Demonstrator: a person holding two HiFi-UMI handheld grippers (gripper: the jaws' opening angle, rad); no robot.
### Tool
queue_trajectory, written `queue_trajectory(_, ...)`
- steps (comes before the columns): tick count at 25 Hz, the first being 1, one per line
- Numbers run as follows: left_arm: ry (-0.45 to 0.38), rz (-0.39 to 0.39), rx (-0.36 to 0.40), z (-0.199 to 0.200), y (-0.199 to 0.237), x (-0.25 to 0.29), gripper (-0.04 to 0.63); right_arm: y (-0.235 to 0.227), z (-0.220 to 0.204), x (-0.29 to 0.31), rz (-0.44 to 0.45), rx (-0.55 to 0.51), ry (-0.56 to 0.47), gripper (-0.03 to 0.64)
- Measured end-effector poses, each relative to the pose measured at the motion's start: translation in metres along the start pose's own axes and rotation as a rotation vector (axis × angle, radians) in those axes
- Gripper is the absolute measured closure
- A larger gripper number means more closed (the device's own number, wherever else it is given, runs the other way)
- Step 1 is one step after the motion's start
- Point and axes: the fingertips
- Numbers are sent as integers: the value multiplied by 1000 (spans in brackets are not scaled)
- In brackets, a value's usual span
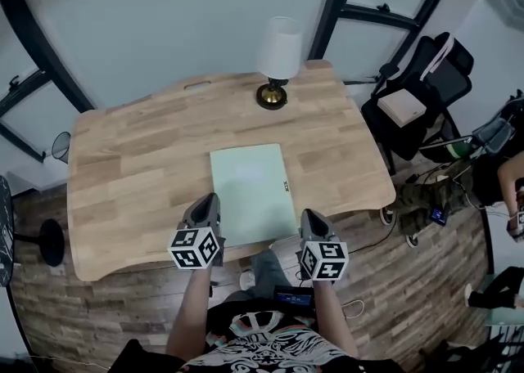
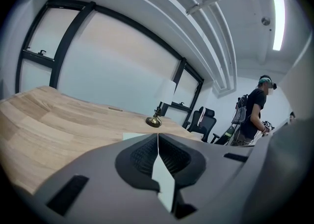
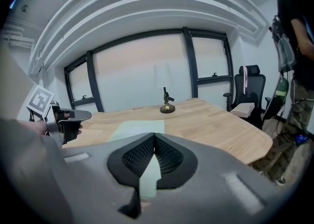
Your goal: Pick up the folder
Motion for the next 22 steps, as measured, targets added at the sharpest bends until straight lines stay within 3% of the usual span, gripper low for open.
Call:
queue_trajectory(14,-16,19,-16,-5,15,0,586,12,-7,28,62,-4,28,612)
queue_trajectory(22,69,40,-54,-35,33,21,586,7,-17,55,104,31,74,604)
Point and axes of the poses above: the fingertips, and each gripper's own axes: x forward along the fingers, y to its left, z out of its top, and after that the axes turned 1 degree about -y, right-handed
